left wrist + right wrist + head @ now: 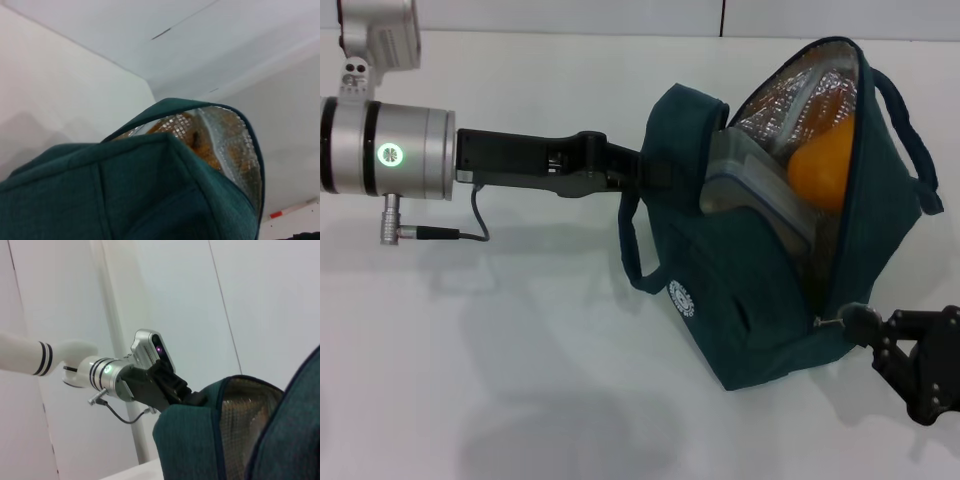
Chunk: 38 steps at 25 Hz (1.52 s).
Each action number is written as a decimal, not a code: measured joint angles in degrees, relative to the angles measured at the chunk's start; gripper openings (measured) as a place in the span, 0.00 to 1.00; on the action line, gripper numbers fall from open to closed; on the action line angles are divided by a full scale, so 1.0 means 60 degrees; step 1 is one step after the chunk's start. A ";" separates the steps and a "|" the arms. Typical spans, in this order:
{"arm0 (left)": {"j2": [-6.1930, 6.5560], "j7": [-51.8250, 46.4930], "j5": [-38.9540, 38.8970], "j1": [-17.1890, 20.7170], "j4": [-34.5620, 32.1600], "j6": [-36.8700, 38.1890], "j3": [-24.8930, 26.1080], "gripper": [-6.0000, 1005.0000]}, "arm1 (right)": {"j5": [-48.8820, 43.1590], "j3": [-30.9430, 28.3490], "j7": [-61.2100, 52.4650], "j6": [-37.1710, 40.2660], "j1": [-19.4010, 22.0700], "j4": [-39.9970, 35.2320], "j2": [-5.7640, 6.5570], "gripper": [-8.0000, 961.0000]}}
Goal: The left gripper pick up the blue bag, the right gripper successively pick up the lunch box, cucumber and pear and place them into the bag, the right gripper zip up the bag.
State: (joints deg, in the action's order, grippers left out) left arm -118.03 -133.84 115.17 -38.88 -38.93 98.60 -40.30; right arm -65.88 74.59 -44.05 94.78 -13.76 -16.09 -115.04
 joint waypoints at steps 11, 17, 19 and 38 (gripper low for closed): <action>-0.0034 0.2029 -0.1629 0.0772 -0.0002 0.0092 -0.0053 0.13 | 0.0010 -0.0025 0.0018 0.0010 -0.0258 -0.0028 -0.0044 0.03; -0.0149 0.2763 -0.2323 0.0985 -0.0001 0.0234 -0.0049 0.34 | 0.0173 -0.0025 0.0096 0.0005 -0.0397 -0.0053 -0.0056 0.04; -0.0160 0.2851 -0.2497 0.1050 0.0000 0.0243 -0.0028 0.42 | 0.0242 -0.0025 0.0134 0.0015 -0.0431 -0.0054 -0.0058 0.04; -0.0153 0.3978 -0.3415 0.1756 0.0088 0.0306 0.0052 0.82 | 0.0652 0.0011 0.0266 0.0066 -0.1347 -0.0037 -0.0069 0.04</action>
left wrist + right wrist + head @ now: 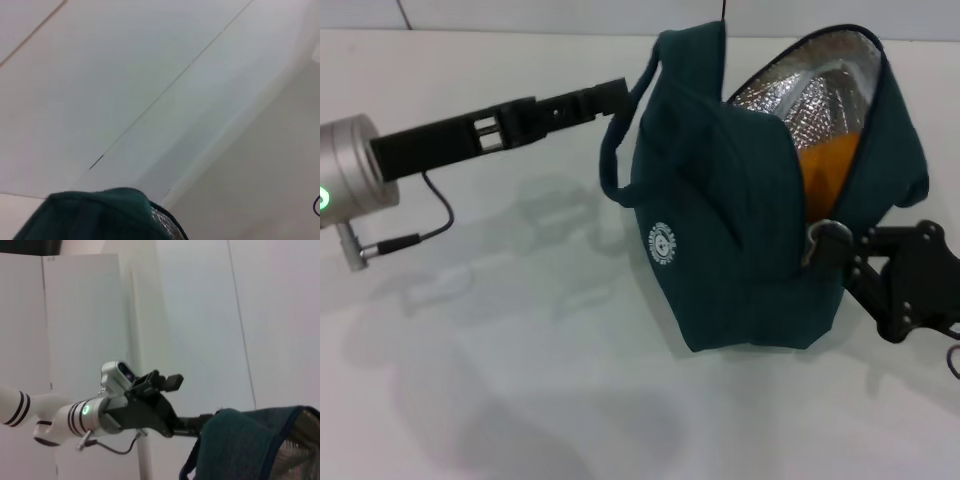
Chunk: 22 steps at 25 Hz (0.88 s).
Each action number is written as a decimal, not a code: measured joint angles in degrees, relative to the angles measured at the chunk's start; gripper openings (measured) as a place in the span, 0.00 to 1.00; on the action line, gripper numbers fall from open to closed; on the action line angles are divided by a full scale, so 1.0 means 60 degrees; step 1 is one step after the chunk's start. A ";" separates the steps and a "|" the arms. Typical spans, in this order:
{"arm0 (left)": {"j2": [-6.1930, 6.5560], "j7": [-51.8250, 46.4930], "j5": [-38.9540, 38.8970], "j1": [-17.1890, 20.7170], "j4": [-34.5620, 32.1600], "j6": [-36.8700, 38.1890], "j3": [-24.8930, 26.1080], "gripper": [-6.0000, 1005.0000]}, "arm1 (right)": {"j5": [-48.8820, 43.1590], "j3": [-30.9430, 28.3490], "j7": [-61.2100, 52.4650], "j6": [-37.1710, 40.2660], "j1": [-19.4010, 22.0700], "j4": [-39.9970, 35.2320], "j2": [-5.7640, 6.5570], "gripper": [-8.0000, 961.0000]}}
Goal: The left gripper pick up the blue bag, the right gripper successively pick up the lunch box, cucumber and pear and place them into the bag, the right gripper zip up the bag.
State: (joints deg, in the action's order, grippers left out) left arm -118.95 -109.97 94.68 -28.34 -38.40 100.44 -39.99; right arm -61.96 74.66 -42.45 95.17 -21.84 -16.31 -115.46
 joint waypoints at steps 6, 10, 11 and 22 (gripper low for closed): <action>0.0000 0.1124 -0.0885 0.0904 0.0001 0.0741 0.0000 0.81 | -0.0067 0.0057 -0.0090 -0.0225 -0.0498 0.0110 -0.0009 0.04; 0.0065 0.2001 -0.0812 0.1444 0.0336 0.0886 -0.0073 0.80 | -0.0085 0.0070 -0.0096 -0.0204 -0.0558 0.0055 -0.0020 0.05; 0.0066 0.2197 -0.0732 0.1494 0.0438 0.0911 -0.0081 0.80 | -0.0082 0.0070 -0.0097 -0.0172 -0.0562 0.0014 -0.0020 0.05; -0.0080 0.4924 0.0502 0.1628 0.2000 0.1268 -0.0274 0.79 | -0.0014 0.0051 -0.0102 0.0157 -0.0858 -0.0226 -0.0035 0.05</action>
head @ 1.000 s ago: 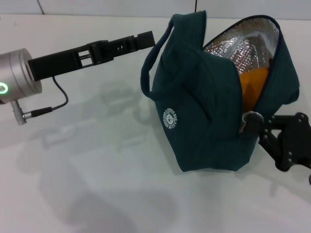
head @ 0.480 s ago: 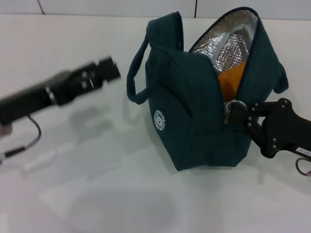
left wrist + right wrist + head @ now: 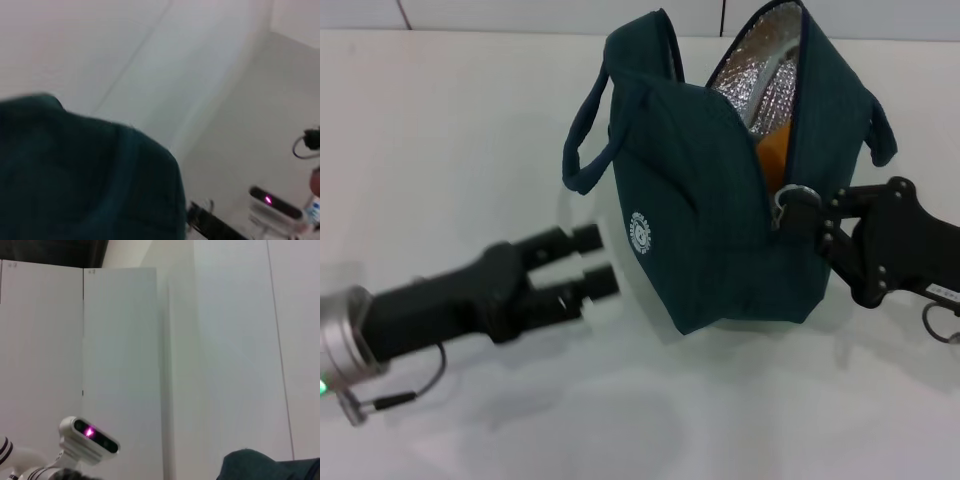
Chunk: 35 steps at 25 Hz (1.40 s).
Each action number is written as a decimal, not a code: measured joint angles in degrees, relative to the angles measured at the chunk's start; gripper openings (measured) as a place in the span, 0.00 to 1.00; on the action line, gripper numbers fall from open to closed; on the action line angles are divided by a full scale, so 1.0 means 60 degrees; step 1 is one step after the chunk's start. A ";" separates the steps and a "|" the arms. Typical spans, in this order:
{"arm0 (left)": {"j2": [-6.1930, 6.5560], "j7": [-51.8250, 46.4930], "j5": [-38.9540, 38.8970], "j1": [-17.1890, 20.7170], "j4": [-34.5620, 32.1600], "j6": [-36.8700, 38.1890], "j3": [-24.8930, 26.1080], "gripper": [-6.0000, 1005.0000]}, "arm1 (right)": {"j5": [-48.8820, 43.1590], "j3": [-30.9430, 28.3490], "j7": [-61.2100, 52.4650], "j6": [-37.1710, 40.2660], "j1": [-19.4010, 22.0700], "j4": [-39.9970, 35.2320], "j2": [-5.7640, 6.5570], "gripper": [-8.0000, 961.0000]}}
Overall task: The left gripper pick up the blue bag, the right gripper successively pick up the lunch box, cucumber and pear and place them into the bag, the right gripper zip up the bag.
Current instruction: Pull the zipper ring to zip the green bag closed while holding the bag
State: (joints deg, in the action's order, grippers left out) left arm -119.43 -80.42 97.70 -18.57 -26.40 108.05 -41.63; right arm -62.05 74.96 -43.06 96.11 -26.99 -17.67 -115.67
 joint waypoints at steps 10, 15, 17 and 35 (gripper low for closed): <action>-0.0125 0.2354 0.0049 -0.0379 0.1862 -0.1269 -0.0949 0.77 | -0.0048 0.0018 -0.0015 -0.0152 -0.0246 0.0091 -0.0036 0.05; -0.0174 0.3619 -0.0250 -0.0630 0.2852 -0.2081 -0.0906 0.77 | -0.0055 0.0015 -0.0015 -0.0227 -0.0339 0.0091 -0.0074 0.05; -0.0178 0.4219 -0.0669 -0.0752 0.3366 -0.2510 -0.0901 0.76 | -0.0059 0.0019 -0.0016 -0.0287 -0.0402 0.0092 -0.0085 0.05; -0.0227 0.5965 -0.2018 -0.1182 0.4392 -0.3834 -0.0880 0.74 | 0.0131 0.0150 -0.0015 -0.0679 -0.0726 0.0103 -0.0085 0.06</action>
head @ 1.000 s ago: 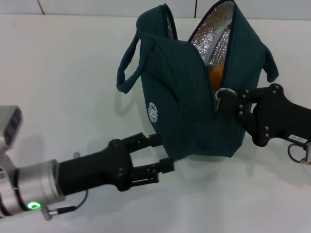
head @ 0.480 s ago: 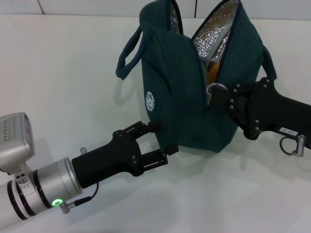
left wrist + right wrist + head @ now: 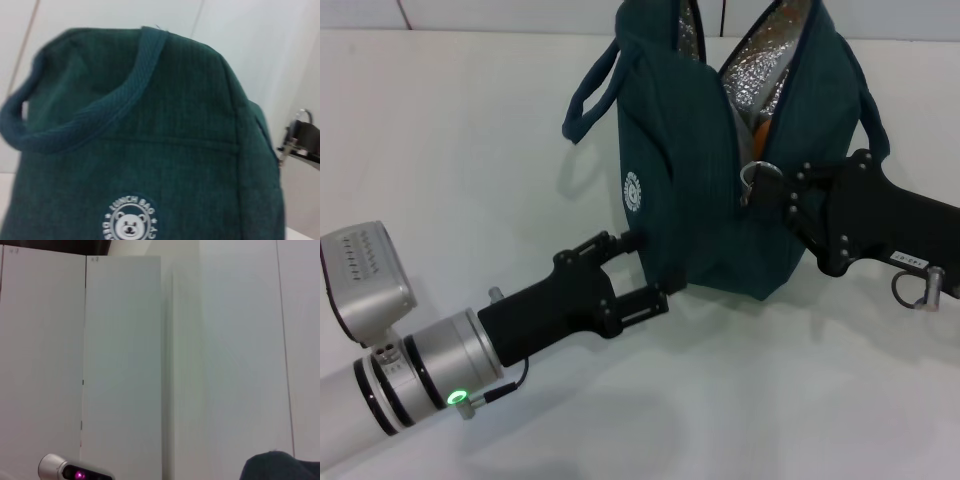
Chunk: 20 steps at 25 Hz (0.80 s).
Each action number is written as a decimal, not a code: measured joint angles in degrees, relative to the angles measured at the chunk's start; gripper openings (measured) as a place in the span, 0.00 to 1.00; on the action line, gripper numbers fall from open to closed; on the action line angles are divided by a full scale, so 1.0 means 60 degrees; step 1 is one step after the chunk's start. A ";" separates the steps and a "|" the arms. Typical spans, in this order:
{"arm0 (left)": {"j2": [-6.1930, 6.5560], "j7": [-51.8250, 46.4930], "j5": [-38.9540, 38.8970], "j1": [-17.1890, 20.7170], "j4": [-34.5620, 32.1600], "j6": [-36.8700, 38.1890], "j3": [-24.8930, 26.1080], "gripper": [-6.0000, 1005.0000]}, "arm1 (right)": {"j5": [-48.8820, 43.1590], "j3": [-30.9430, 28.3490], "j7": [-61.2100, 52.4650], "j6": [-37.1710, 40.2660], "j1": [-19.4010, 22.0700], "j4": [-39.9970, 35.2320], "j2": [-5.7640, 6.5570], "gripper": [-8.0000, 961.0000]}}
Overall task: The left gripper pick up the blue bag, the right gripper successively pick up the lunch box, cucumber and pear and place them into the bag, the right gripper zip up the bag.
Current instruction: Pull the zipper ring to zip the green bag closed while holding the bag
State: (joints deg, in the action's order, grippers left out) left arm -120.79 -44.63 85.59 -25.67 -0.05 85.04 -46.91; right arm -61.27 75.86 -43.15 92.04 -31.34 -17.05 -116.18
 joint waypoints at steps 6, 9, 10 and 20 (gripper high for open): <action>0.0005 0.0290 -0.0628 -0.0064 0.0189 -0.0140 -0.0004 0.73 | 0.0057 -0.0012 0.0000 -0.0082 -0.0104 0.0000 0.0000 0.06; 0.0006 0.0348 -0.0650 -0.0132 0.0196 -0.0188 -0.0013 0.73 | 0.0109 -0.0003 0.0000 -0.0125 -0.0115 0.0000 -0.0001 0.06; 0.0006 0.0351 -0.0650 -0.0155 0.0202 -0.0210 -0.0014 0.73 | 0.0111 -0.0004 0.0000 -0.0130 -0.0115 0.0000 0.0000 0.06; 0.0008 0.0489 -0.0550 -0.0375 0.0287 -0.0248 -0.0064 0.71 | 0.0211 -0.0001 0.0000 -0.0243 -0.0140 0.0001 0.0000 0.07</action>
State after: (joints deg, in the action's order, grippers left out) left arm -120.74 -41.70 82.29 -27.91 1.67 83.55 -47.29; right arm -60.00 75.86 -43.15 90.58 -32.18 -17.05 -116.19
